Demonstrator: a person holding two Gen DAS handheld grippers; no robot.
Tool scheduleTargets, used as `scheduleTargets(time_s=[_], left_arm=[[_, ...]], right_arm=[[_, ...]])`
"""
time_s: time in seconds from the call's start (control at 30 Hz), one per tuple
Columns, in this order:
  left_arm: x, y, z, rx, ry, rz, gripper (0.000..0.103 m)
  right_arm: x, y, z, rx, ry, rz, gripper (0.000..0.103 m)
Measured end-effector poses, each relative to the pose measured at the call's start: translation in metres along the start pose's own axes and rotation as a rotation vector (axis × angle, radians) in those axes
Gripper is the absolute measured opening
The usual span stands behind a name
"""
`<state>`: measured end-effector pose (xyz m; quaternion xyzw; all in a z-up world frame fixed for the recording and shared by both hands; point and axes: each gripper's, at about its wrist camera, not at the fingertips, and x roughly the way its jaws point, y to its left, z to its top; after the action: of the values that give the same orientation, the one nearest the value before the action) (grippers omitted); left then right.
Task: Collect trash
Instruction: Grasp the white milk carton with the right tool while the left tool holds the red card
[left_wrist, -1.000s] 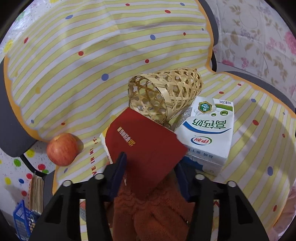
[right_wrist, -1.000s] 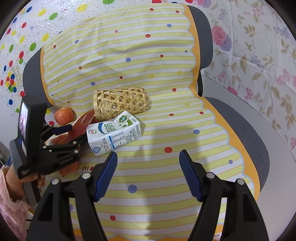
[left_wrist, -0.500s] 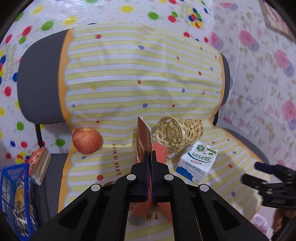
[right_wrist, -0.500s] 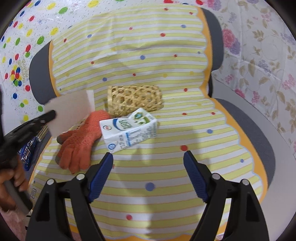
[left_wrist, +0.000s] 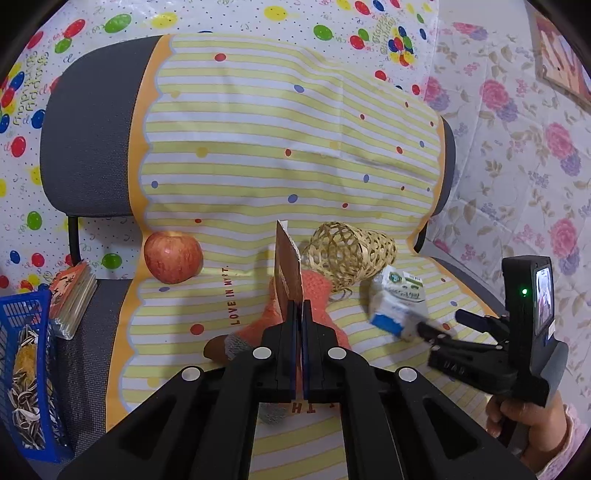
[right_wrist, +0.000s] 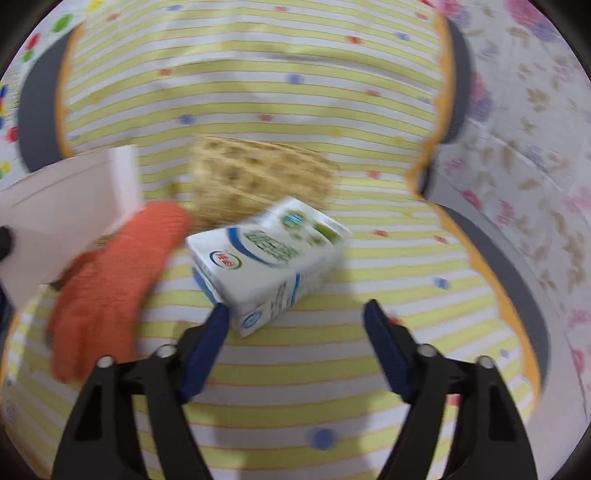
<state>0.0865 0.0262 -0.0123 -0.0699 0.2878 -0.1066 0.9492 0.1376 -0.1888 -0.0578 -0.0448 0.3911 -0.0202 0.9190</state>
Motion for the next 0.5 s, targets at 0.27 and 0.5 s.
scheduleTargets(time_s=[0.27, 0.5], left_arm=[[0.004, -0.004, -0.002, -0.007, 0.001, -0.006, 0.002], [0.003, -0.002, -0.003, -0.013, 0.009, 0.005, 0.002]], right_arm=[[-0.009, -0.028, -0.001, 0.064, -0.036, 0.123, 0.078], [0.017, 0.004, 0.018, 0.068, -0.025, 0.124, 0.083]])
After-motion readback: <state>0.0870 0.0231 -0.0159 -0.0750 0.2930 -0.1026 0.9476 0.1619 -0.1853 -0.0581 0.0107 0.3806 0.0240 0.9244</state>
